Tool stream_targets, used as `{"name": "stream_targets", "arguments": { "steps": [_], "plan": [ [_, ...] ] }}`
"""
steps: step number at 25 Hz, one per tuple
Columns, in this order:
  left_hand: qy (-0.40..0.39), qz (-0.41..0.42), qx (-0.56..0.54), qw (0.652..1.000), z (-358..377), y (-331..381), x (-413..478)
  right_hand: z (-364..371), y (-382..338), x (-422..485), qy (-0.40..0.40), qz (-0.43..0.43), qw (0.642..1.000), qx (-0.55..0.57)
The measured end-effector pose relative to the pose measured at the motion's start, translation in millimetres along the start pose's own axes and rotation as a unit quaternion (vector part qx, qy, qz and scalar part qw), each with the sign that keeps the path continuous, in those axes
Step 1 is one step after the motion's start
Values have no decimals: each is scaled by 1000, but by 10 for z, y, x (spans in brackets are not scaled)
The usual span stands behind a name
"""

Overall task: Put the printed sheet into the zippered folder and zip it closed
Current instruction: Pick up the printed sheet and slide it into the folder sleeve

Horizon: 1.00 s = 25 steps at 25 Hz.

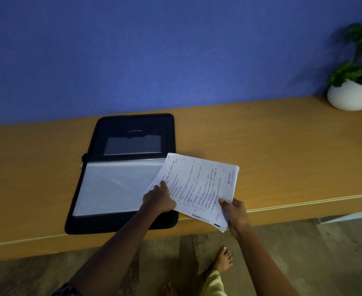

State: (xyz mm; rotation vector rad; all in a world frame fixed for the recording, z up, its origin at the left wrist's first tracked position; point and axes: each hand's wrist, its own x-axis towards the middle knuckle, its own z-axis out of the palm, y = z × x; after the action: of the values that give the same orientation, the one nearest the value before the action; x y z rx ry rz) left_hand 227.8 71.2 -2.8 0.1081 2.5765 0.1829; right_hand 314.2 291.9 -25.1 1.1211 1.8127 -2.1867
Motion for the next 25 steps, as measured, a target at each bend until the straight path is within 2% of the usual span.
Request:
{"name": "stream_targets", "arguments": {
  "steps": [4,8,13,19,25],
  "plan": [
    [128,-38,-35,990,-141,-48,220,-121,95,10,-17,24,999,12],
    [131,-70,-44,988,-195,-41,494,-195,126,56,-35,27,999,25],
    [131,-64,-41,988,-238,-34,785,-299,134,188,-69,17,997,11],
    [200,-36,-44,978,-375,-76,990,-343,5,374,-87,-15,995,-54],
    [241,-67,-86,964,-552,-58,1169,-376,-333,651,-127,-39,985,-109]
  ]
}}
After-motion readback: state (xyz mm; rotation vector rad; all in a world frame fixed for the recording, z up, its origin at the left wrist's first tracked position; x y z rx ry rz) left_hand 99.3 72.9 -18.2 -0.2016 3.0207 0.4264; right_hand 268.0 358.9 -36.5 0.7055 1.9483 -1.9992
